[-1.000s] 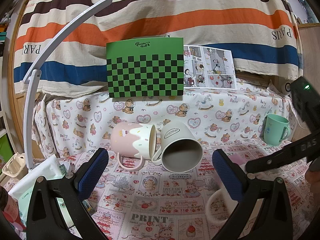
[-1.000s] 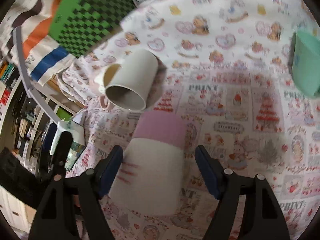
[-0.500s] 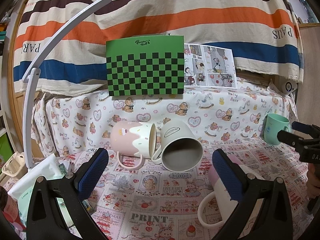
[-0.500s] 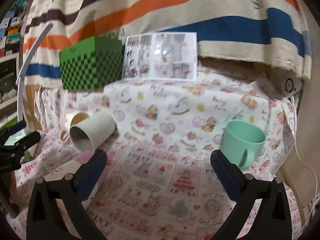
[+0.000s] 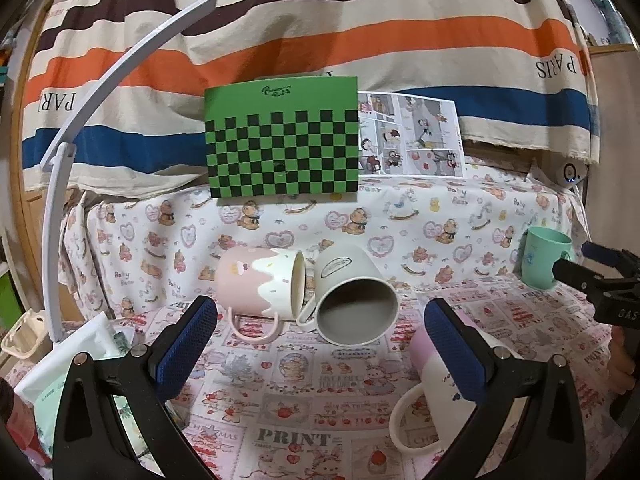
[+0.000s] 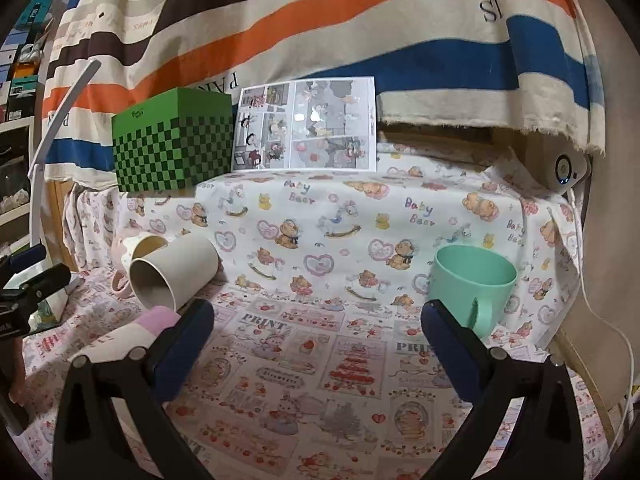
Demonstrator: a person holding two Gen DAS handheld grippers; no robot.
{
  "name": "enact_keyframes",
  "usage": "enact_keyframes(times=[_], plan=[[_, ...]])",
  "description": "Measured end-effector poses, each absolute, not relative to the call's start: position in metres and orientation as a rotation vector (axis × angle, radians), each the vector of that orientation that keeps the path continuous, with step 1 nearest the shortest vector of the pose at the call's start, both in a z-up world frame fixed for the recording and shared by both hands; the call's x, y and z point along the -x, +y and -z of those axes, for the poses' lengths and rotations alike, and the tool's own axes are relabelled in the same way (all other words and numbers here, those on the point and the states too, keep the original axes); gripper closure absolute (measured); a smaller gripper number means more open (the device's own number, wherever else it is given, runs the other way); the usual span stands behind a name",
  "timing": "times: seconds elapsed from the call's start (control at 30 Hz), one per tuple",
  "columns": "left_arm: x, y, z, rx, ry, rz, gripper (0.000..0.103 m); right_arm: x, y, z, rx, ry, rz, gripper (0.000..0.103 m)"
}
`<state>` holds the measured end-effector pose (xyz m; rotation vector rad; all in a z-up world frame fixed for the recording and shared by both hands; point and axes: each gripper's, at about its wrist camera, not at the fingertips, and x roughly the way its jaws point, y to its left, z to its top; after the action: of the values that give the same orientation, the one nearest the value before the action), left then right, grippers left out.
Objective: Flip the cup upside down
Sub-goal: 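Grasp the mug with the left tool while the right tool releases it, then rotate the mug pink base up with the left tool and lower it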
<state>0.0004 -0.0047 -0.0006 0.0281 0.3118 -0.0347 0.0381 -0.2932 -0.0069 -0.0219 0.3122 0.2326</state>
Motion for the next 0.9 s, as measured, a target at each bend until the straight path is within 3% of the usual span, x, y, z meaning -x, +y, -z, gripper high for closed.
enact_keyframes(times=[0.33,0.57,0.9], plan=[[-0.008,-0.042,-0.018,-0.112,0.466,0.019,0.000,-0.036,-0.297,0.005,0.010,0.297,-0.212,0.000],[-0.065,-0.041,-0.027,0.099,0.856,0.095,0.000,-0.033,-0.299,0.004,0.008,0.280,-0.189,0.000],[-0.113,-0.060,0.006,0.340,1.164,0.241,0.017,-0.042,-0.307,0.006,-0.036,0.318,-0.156,0.000]])
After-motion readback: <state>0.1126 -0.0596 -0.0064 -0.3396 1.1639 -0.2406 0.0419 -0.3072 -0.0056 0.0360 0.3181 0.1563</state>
